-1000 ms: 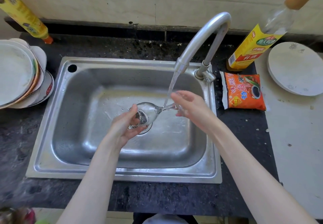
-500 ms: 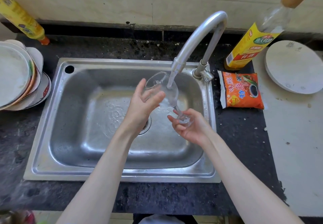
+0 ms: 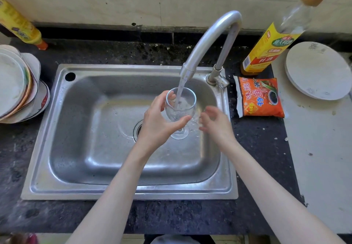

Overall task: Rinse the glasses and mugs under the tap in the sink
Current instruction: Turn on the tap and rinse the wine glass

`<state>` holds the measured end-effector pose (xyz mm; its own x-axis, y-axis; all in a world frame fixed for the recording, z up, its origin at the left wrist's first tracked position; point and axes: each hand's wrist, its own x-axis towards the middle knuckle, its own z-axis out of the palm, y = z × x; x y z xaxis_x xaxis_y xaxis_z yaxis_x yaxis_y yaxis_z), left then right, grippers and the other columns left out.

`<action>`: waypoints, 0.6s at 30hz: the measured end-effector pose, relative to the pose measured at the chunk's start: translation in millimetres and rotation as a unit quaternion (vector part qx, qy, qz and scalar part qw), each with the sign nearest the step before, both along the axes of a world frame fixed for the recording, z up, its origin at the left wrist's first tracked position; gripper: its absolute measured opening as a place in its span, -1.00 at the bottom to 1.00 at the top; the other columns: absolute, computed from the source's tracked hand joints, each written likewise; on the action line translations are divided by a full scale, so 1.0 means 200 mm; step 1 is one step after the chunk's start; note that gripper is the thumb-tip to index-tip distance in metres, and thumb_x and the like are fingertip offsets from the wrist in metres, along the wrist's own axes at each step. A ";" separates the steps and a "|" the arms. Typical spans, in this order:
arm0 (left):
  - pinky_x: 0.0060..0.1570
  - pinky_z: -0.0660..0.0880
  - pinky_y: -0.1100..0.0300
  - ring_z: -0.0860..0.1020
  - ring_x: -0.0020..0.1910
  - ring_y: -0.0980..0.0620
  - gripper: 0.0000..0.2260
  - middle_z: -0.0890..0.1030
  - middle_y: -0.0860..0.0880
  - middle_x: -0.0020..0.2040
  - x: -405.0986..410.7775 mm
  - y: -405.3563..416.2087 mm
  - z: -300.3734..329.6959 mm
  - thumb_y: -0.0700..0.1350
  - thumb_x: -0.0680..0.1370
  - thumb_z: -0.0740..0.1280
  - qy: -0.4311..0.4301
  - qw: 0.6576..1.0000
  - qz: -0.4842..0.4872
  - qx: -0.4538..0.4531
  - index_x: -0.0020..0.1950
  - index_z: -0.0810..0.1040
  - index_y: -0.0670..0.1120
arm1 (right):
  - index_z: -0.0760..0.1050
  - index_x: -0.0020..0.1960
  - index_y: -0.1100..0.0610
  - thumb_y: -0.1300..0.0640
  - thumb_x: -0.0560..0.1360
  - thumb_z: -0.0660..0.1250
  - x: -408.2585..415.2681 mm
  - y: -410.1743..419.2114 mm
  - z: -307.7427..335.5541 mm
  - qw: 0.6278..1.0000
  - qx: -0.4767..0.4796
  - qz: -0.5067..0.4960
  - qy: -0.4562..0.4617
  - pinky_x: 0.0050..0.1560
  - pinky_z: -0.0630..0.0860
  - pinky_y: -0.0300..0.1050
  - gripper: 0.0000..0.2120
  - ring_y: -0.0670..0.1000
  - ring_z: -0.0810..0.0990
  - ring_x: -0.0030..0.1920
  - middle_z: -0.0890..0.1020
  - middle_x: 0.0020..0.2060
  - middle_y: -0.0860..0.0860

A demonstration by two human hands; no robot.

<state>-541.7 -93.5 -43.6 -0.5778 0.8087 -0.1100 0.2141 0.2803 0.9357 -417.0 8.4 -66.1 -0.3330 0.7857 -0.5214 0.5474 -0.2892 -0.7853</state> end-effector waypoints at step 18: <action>0.17 0.44 0.06 0.50 0.12 0.04 -0.50 0.54 0.13 0.11 0.01 -0.02 -0.01 0.14 0.25 0.45 0.011 1.000 0.011 -0.013 0.15 0.42 0.18 | 0.52 -0.02 0.28 0.12 0.62 0.08 -0.02 0.49 0.01 0.898 0.401 0.090 -0.157 -0.25 0.15 -0.14 -0.69 0.07 0.39 -0.24 0.59 -0.19 0.21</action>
